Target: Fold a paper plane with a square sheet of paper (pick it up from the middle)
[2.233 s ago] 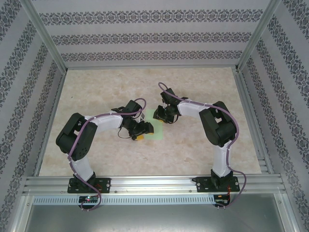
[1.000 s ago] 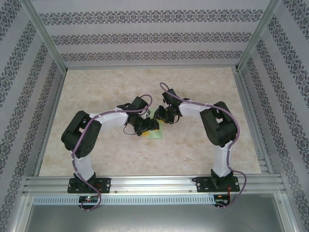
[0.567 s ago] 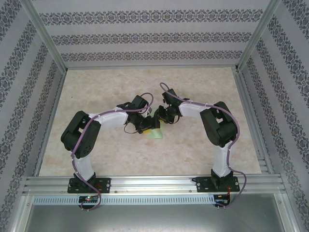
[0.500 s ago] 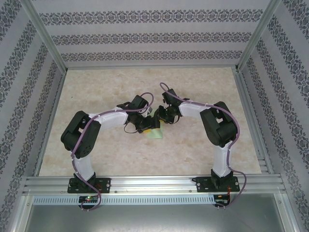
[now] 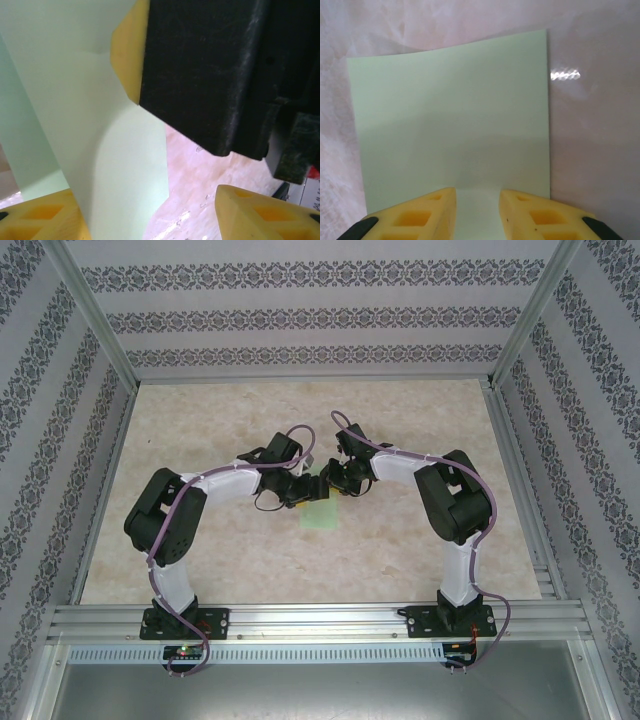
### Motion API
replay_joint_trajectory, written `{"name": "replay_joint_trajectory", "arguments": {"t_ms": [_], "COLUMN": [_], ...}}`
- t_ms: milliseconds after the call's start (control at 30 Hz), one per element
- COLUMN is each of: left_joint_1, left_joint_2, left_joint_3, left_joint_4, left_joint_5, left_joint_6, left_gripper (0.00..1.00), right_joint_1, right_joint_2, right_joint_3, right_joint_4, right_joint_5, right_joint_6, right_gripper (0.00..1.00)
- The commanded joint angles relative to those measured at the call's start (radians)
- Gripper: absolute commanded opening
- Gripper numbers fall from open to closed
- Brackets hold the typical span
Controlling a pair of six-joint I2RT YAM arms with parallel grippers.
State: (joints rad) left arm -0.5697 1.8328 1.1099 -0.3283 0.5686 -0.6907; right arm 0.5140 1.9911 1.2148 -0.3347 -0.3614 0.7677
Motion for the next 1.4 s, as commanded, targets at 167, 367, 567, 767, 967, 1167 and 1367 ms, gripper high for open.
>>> {"name": "replay_joint_trajectory", "arguments": {"t_ms": [167, 367, 567, 767, 967, 1167, 1367], "left_joint_1": [-0.017, -0.025, -0.024, -0.024, -0.025, -0.024, -0.025], "left_joint_2": [-0.075, -0.097, -0.094, -0.050, -0.021, 0.002, 0.028], "left_joint_3": [-0.084, -0.088, -0.076, -0.069, -0.064, -0.061, -0.052], "left_joint_4": [0.103, 0.130, 0.171, 0.204, 0.216, 0.227, 0.241], "left_joint_5": [0.107, 0.122, 0.128, 0.112, 0.091, 0.077, 0.075], "left_joint_6": [-0.045, -0.063, -0.091, -0.115, -0.124, -0.126, -0.133], "left_gripper": [0.47, 0.39, 0.37, 0.37, 0.45, 0.51, 0.55], "right_joint_1": [-0.021, -0.020, -0.020, -0.030, -0.055, -0.086, -0.124], "right_joint_2": [0.063, 0.061, 0.058, 0.035, -0.025, -0.104, -0.196], "right_joint_3": [-0.043, -0.041, -0.035, -0.031, -0.027, -0.044, -0.131], "right_joint_4": [-0.072, -0.075, -0.082, -0.058, 0.006, 0.025, 0.039], "right_joint_5": [0.088, 0.085, 0.077, 0.008, -0.119, -0.169, -0.180], "right_joint_6": [-0.005, -0.004, -0.008, -0.010, -0.015, -0.022, -0.029], "right_gripper": [0.32, 0.32, 0.32, 0.31, 0.34, 0.38, 0.39]}}
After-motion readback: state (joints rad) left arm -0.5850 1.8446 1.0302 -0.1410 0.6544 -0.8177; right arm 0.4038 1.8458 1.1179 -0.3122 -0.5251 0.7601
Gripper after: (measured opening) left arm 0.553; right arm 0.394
